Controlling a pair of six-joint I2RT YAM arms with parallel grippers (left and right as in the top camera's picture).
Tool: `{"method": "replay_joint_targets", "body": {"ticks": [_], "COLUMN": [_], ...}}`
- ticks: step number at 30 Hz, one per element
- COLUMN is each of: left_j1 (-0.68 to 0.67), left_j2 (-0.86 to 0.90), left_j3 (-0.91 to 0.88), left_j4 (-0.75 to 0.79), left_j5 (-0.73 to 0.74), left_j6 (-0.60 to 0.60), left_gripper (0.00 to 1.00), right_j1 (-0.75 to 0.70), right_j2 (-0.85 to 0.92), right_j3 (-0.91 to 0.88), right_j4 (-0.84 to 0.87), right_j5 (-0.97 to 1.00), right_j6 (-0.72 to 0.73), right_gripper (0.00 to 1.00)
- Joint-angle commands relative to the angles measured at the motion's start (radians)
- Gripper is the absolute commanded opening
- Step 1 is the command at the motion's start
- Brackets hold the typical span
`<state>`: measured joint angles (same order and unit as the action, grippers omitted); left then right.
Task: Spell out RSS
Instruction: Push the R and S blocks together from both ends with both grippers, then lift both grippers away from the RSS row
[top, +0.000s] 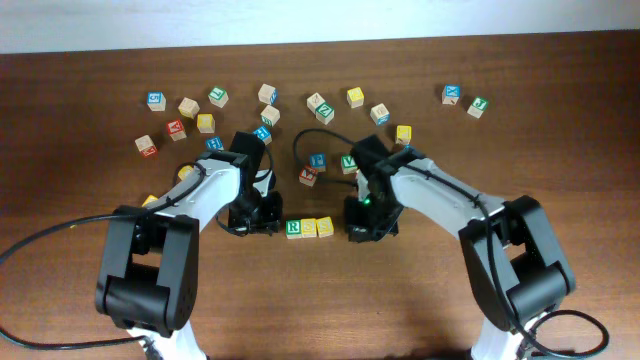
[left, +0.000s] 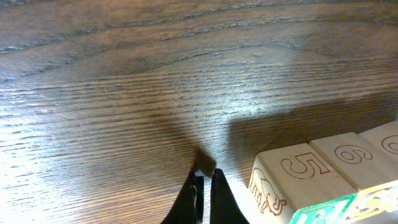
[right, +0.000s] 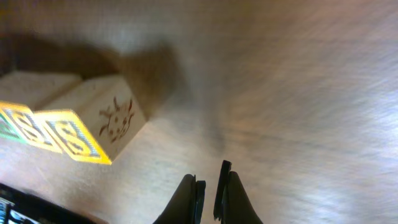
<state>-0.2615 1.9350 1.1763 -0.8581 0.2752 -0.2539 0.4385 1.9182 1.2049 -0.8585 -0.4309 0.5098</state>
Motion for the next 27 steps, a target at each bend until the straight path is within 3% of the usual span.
{"method": "replay_joint_targets", "body": {"ticks": [1, 8, 17, 22, 27], "left_j1": [-0.007, -0.027, -0.033, 0.023, 0.116], "left_j2": [0.034, 0.034, 0.034, 0.032, -0.072], "left_j3": [-0.024, -0.024, -0.024, 0.010, 0.043], "left_j4": [0.005, 0.005, 0.008, -0.042, -0.139], "left_j5": [0.000, 0.069, 0.069, 0.065, -0.022], "left_j6": [0.013, 0.013, 0.013, 0.013, 0.013], "left_gripper": [0.00, 0.00, 0.00, 0.00, 0.00], "right_j1": [-0.009, 0.080, 0.085, 0.071, 0.024], "right_j2": [0.003, 0.003, 0.003, -0.013, -0.084], "right_j3": [0.017, 0.015, 0.014, 0.034, 0.157], "right_j4": [0.049, 0.173, 0.174, 0.113, -0.092], "right_j5": [-0.007, 0.002, 0.006, 0.113, 0.208], "right_j6": [-0.032, 0.079, 0.079, 0.071, 0.008], "right_gripper": [0.04, 0.04, 0.04, 0.04, 0.04]}}
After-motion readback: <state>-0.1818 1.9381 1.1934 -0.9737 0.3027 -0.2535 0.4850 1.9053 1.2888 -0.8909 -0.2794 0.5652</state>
